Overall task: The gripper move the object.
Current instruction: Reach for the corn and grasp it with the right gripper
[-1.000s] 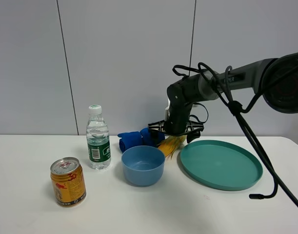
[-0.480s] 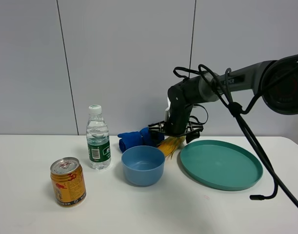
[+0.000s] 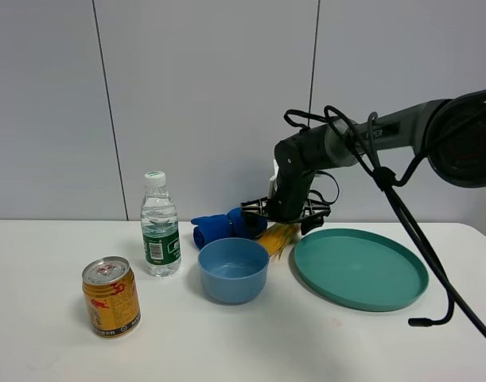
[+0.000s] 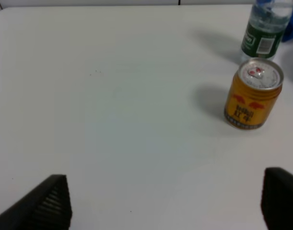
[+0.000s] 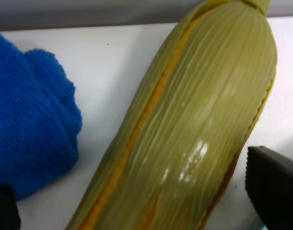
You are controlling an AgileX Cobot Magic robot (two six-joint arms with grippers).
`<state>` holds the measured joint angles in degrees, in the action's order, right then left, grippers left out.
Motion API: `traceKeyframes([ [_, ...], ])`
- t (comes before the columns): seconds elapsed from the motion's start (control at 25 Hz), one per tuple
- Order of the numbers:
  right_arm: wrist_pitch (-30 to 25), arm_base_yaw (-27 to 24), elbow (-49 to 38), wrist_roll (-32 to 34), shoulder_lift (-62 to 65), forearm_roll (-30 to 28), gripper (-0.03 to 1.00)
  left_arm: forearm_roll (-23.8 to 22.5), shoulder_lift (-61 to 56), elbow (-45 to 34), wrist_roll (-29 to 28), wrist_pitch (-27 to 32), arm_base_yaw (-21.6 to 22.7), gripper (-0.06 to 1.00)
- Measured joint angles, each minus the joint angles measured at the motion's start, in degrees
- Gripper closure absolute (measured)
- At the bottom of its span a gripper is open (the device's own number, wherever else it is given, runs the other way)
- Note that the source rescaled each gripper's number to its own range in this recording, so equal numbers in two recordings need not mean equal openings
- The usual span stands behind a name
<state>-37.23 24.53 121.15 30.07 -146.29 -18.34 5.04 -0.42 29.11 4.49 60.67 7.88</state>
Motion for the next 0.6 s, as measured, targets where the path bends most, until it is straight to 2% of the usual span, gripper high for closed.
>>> traceKeyframes([
  [0.16, 0.00, 0.00, 0.00, 0.09, -0.02, 0.04, 0.19, 0.00, 0.00, 0.00, 0.00, 0.00, 0.00, -0.06],
  [0.36, 0.00, 0.00, 0.00, 0.16, -0.02, 0.17, 0.26, 0.00, 0.00, 0.00, 0.07, 0.00, 0.00, -0.06],
  [0.56, 0.00, 0.00, 0.00, 0.16, -0.06, 1.15, 0.48, 0.00, 0.00, 0.00, 0.07, 0.00, 0.00, -0.06],
  [0.6, 0.00, 0.00, 0.00, 0.16, -0.06, 1.22, 0.50, 0.00, 0.00, 0.00, 0.07, 0.00, 0.00, -0.06],
])
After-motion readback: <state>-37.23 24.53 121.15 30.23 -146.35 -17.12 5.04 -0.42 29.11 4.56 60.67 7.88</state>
